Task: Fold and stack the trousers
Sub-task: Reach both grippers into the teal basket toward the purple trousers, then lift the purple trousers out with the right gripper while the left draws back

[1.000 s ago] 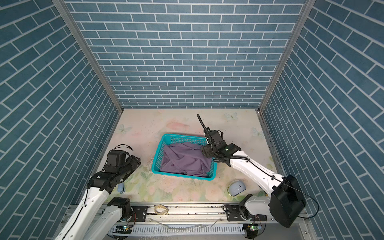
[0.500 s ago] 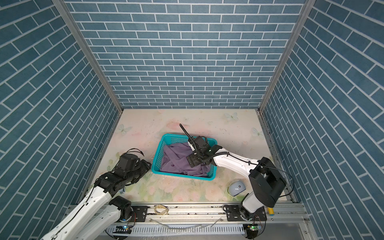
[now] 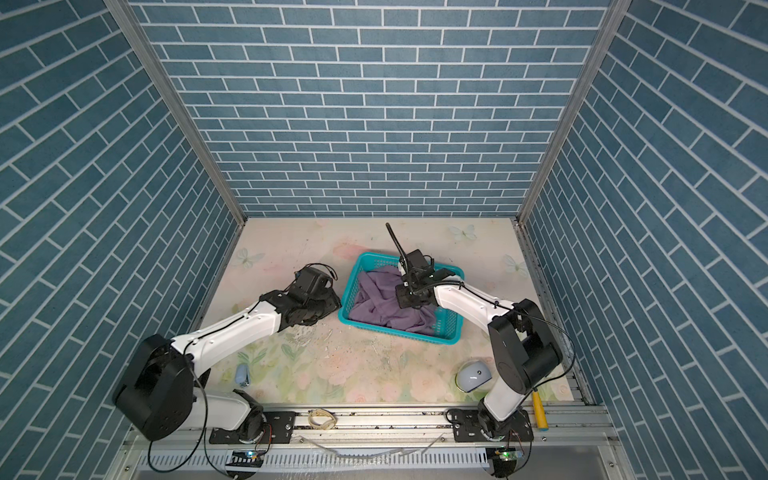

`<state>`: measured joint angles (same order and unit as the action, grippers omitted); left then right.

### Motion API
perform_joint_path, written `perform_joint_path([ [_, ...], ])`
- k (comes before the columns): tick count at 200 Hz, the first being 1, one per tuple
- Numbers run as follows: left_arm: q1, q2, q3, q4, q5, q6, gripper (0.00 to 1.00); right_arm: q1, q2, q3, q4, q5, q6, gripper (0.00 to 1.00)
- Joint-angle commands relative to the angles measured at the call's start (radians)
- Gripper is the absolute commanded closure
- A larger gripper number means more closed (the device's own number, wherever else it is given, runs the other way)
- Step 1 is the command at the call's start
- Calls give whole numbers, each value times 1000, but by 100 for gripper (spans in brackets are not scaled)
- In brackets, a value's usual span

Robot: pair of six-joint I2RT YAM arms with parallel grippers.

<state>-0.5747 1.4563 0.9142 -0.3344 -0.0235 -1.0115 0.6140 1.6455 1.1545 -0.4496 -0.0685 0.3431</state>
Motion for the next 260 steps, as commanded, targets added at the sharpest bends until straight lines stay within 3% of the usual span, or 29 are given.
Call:
perform_joint_path([
  [1,-30,97,137,105,94,59,33,-13,-54,179,-49,13,-41,100],
  [41,-34,271,410,36,167,138,32,-25,-80,470,-155,131,-126,100],
  [84,-6,218,547,-114,86,230,25,-2,-138,692,-181,139,-168,100],
  [128,128,-56,382,-132,24,204,23,144,-161,880,-132,140,-279,100],
  [161,234,-318,241,-183,-70,200,18,205,-107,1017,-107,-69,-220,100],
  [198,340,-531,165,-351,-162,191,16,241,-32,1052,-35,-316,-154,100],
  [260,394,-781,71,-472,-265,202,13,250,171,1067,-198,-334,-114,100],
])
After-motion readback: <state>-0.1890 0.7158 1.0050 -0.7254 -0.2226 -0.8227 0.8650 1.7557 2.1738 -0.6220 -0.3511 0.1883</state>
